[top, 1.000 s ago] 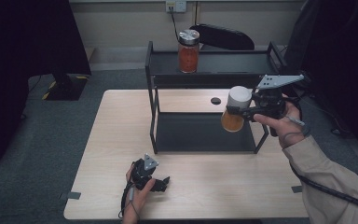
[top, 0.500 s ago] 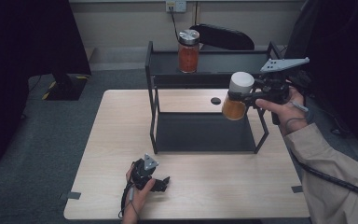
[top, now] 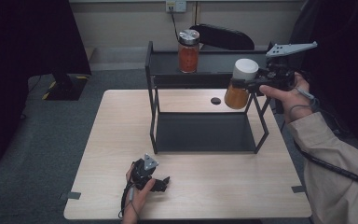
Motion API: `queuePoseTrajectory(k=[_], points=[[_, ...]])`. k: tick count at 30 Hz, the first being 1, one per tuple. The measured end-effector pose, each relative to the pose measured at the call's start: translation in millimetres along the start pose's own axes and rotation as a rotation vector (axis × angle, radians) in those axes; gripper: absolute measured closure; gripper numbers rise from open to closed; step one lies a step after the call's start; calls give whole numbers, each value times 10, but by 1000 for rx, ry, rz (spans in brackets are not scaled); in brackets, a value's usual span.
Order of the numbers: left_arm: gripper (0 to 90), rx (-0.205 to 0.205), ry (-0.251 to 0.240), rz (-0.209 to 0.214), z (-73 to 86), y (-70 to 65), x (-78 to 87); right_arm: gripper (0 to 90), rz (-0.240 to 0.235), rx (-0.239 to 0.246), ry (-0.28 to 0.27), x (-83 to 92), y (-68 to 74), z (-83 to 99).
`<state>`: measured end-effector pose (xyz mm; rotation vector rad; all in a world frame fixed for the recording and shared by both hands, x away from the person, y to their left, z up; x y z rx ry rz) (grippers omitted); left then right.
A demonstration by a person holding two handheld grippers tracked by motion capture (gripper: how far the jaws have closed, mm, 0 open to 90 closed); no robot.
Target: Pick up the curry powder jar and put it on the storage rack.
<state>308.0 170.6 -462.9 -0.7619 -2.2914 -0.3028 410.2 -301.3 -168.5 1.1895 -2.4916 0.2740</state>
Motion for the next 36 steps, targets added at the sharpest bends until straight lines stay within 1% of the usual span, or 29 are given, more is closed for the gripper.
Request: queuePoseTrajectory(k=[9,19,22,24,30,36], points=[[0,0,1,1,-2,1,1,350,3,12,9,24,-7,-165],[0,0,1,1,-2,1,1,349,-5,12,2,32,-5,-350],[0,0,1,0,-2,0,1,350,-8,5,5,37,-11,-407],[0,0,2,0,-2,1,1,349,-5,10,6,35,-10,-445],[0,0,1,0,-2,0,1,350,-1,9,-1,17,-29,-551],[0,0,1,1,-2,1,1,350,10,9,2,-10,-57,-666]])
Point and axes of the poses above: each handheld gripper's, and its own axes: x roughly backward along the jaws, z roughly out of its underside, y roughly to its left, the point moved 6 cm from there along -x, roughly forward along the jaws
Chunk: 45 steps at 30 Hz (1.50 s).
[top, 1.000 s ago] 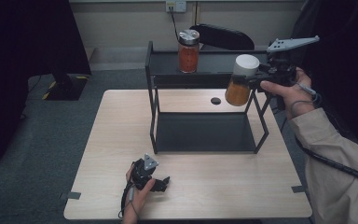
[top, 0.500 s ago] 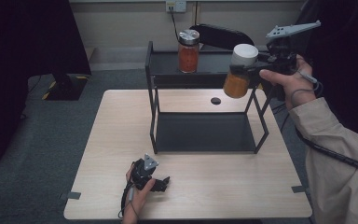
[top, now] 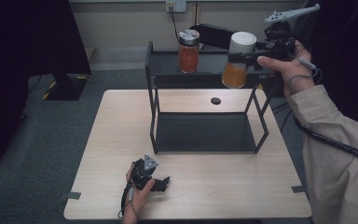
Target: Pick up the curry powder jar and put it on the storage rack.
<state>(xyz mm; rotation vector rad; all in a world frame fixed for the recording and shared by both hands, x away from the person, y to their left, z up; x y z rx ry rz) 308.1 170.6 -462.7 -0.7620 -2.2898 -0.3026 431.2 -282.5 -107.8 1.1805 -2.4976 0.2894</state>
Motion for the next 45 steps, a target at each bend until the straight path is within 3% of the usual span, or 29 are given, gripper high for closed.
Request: queuePoseTrajectory(k=[19,31,38,45], points=[[0,0,0,0,0,0,0,349,78,-28,15,-238,-214,-229],[0,0,0,0,0,0,0,349,119,-48,18,-342,-313,-245],[0,0,0,0,0,0,0,349,114,-53,34,-422,-309,-225],[0,0,0,0,0,0,0,348,115,-73,8,-429,-318,-172]])
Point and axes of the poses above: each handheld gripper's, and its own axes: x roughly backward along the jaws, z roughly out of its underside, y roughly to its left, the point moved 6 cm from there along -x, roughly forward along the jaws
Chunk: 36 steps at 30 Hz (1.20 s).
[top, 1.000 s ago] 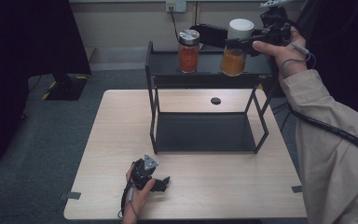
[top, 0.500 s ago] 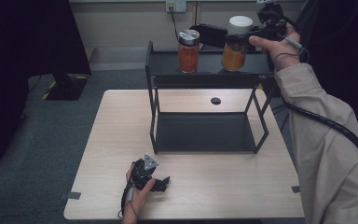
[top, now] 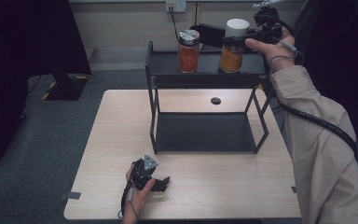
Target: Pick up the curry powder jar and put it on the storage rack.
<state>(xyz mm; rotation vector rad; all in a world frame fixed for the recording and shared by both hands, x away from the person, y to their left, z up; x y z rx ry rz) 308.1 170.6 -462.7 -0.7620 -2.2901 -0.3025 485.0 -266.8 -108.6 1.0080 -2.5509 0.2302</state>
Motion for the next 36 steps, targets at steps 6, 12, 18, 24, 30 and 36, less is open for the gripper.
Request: queuePoseTrajectory(k=[6,12,18,24,30,36], points=[[0,0,0,0,0,0,0,342,8,-16,-36,-6,14,73],[0,0,0,0,0,0,0,189,13,-7,-19,-18,49,76],[0,0,0,0,0,0,0,48,11,-5,-13,-5,64,126],[0,0,0,0,0,0,0,0,14,-12,-11,49,78,187],[0,0,0,0,0,0,0,0,-24,-43,-24,123,62,260],[0,0,0,0,0,0,0,6,-25,-43,-22,177,92,359]])
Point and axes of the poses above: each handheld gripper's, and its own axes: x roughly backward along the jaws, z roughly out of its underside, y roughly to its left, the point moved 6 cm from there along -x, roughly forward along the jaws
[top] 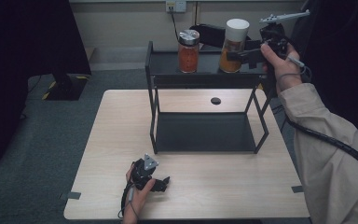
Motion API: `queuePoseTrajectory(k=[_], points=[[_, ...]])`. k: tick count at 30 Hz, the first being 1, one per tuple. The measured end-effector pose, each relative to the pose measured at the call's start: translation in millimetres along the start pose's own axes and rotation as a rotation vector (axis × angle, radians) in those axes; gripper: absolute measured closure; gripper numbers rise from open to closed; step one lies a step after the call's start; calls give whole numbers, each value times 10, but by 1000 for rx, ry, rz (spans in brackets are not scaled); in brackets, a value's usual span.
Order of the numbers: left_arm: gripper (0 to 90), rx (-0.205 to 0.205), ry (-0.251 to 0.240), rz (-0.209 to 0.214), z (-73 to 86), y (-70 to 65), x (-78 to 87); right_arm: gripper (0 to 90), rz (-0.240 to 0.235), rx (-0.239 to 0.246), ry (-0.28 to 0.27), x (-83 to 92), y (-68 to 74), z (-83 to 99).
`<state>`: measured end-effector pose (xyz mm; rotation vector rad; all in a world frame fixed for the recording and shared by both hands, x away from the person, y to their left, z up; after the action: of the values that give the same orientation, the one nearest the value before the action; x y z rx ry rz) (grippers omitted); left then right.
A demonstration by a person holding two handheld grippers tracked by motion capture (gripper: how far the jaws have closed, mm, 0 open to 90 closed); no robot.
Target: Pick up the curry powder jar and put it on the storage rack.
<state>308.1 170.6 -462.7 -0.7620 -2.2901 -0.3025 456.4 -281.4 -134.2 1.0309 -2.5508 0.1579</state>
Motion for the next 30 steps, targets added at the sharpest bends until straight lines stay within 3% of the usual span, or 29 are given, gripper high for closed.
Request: queuePoseTrajectory(k=[16,30], points=[[0,0,0,0,1,0,0,5,12,-5,-12,183,21,229],[0,0,0,0,0,0,0,6,-18,19,-15,249,173,482]])
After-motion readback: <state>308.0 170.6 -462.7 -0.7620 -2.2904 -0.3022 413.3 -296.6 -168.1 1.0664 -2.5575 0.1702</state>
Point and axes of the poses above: each handheld gripper's, and its own axes: x roughly backward along the jaws, z roughly out of its underside, y roughly to its left, the point moved 6 cm from there along -x, roughly forward along the jaws
